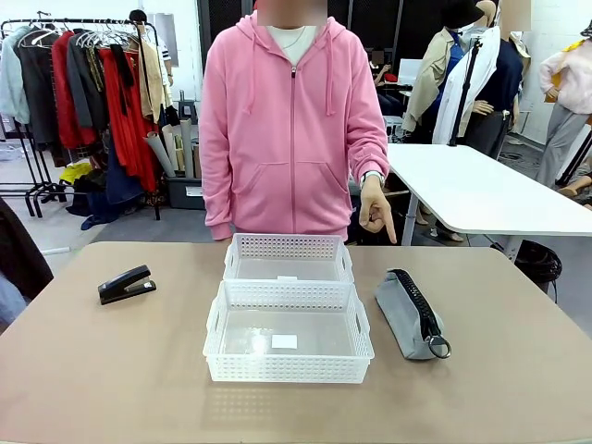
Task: Distribute items into two baskets.
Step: Pick up the Pencil pouch that the person points to.
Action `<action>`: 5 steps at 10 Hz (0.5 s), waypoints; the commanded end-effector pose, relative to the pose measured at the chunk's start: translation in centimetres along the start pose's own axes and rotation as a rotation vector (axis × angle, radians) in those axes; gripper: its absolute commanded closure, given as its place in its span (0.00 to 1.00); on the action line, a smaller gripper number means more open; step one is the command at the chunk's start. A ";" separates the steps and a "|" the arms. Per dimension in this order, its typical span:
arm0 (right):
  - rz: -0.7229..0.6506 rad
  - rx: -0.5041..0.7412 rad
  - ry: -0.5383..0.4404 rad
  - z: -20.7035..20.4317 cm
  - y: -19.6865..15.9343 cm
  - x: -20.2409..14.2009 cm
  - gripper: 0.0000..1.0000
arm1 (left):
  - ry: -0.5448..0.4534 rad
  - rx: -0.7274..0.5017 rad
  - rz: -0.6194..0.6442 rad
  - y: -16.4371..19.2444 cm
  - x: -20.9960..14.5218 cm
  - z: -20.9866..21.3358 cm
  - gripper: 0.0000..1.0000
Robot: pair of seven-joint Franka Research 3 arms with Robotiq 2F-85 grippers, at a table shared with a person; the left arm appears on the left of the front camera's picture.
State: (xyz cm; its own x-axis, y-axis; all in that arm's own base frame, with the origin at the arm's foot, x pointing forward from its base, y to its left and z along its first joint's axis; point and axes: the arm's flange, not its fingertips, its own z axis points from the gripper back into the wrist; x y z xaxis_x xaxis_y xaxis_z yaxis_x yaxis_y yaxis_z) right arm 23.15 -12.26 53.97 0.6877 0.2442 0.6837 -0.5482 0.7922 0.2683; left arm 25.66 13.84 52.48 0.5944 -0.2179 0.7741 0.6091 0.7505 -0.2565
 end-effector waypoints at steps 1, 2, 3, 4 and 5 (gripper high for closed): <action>-0.030 0.002 0.013 -1.4 0.0 1.5 0.00 | -0.004 -0.001 -0.002 0.0 0.1 0.0 0.00; -0.059 -0.019 0.035 -2.6 0.0 2.9 0.00 | -0.004 -0.001 -0.002 0.0 0.1 0.0 0.00; -0.085 -0.021 0.070 -4.2 -0.2 4.3 0.00 | -0.004 -0.001 -0.002 0.0 0.1 0.0 0.00; -0.116 -0.045 0.096 -5.7 -0.4 5.4 0.00 | -0.004 -0.001 -0.002 0.0 0.1 0.0 0.00; -0.137 -0.065 0.122 -7.2 -0.8 6.6 0.00 | -0.004 -0.001 -0.002 0.0 0.1 0.0 0.00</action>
State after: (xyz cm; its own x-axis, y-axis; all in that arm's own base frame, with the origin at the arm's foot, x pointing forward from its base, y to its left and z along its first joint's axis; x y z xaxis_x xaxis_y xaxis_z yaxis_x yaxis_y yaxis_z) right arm 29.08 -7.82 52.47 0.7818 0.2308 0.5792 -0.4599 0.8408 0.2856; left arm 25.65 13.86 52.51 0.5943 -0.2181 0.7741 0.6084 0.7514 -0.2554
